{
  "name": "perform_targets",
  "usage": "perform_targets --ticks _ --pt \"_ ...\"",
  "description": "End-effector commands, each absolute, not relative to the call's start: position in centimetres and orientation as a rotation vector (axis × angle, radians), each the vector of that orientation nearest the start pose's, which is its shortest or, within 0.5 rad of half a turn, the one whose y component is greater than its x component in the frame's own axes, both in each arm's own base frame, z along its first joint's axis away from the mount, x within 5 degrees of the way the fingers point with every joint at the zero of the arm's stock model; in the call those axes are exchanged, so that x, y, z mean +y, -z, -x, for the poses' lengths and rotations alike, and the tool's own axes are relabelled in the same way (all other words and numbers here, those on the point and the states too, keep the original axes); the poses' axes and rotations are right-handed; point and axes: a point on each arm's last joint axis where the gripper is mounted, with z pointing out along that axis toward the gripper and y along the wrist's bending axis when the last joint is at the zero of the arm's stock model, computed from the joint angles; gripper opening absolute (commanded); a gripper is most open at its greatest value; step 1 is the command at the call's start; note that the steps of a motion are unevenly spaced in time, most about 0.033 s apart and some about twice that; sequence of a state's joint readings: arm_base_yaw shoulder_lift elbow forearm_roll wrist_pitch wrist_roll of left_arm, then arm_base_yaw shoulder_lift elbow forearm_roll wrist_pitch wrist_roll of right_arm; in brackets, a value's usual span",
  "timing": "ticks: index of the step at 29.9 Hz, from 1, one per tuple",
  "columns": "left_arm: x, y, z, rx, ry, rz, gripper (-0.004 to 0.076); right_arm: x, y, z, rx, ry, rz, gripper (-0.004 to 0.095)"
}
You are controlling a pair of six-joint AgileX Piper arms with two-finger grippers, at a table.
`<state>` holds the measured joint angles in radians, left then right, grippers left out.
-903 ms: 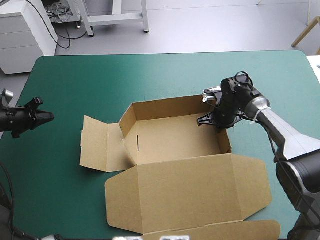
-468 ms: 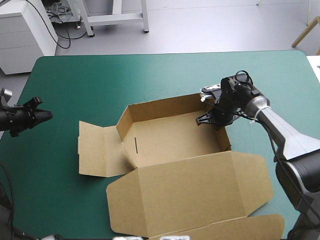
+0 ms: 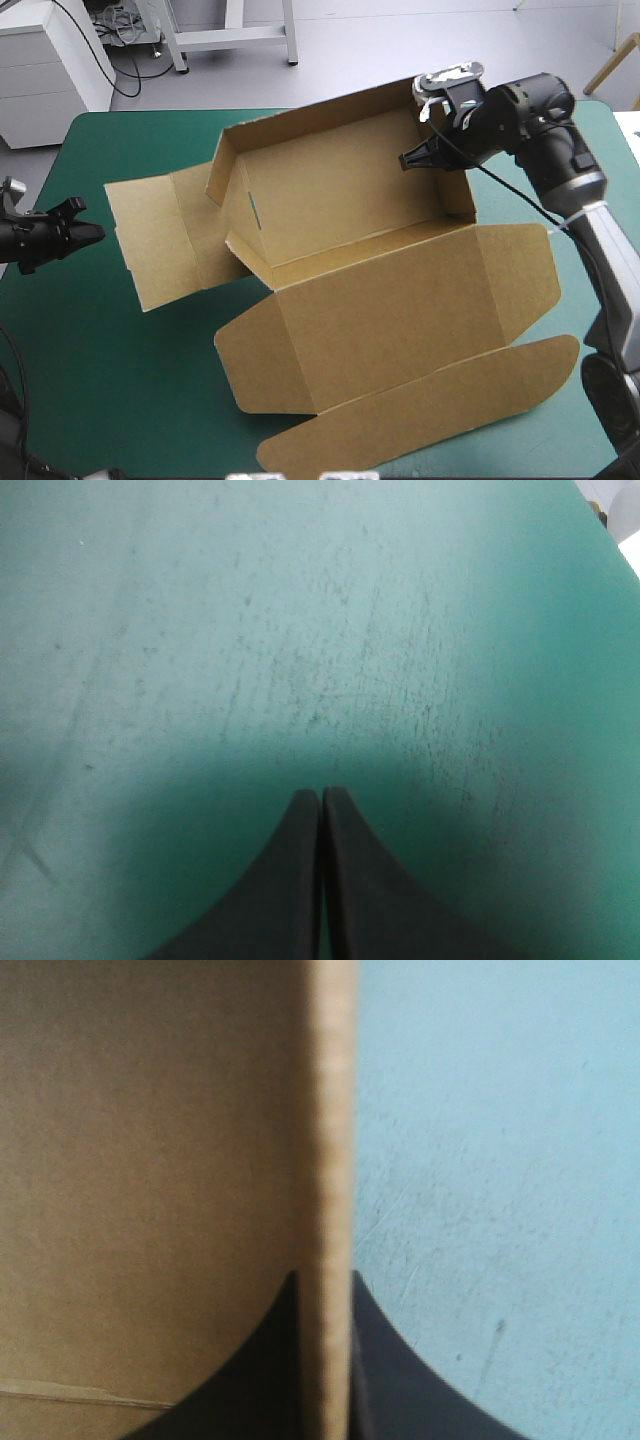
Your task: Fold the box
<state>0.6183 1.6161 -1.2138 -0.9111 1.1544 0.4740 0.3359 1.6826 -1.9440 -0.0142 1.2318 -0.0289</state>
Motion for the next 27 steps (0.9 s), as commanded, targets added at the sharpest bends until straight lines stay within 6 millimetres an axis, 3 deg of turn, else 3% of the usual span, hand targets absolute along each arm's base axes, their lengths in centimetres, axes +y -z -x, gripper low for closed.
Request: perform_targets --ticks 1,5,9,14,19,21,23,27 --pt "12.3 -31.1 -29.3 2.316 0.910 0.562 -0.0010 10.2 -49.9 -29.6 2.193 -0.159 0.407 -0.0019" --pt "12.3 -31.1 -29.3 2.314 0.909 0.563 -0.0010 9.5 -52.0 -27.5 2.119 -0.171 0.384 -0.0019" --pt "12.2 -31.1 -29.2 2.323 0.923 0.548 0.0002 9.2 -52.5 -26.5 2.110 -0.181 0.383 -0.0019" --pt "12.1 -31.1 -29.1 2.337 0.895 0.418 0.0181 9.3 -52.5 -26.5 2.106 -0.198 0.385 -0.0020" --pt "12.0 -31.1 -29.1 2.339 0.899 0.416 0.0519 9.3 -52.7 -26.7 2.079 -0.180 0.387 -0.0019" --pt "12.0 -31.1 -29.1 2.339 0.899 0.416 0.0617 9.3 -52.8 -26.7 2.074 -0.179 0.389 -0.0019" --pt "11.8 -31.1 -29.0 2.353 0.941 0.399 0.0654 9.3 -52.9 -26.8 2.059 -0.181 0.386 -0.0019" --pt "11.2 -31.4 -28.8 2.334 1.003 0.278 0.0653 9.5 -53.1 -26.9 2.024 -0.201 0.387 -0.0019"
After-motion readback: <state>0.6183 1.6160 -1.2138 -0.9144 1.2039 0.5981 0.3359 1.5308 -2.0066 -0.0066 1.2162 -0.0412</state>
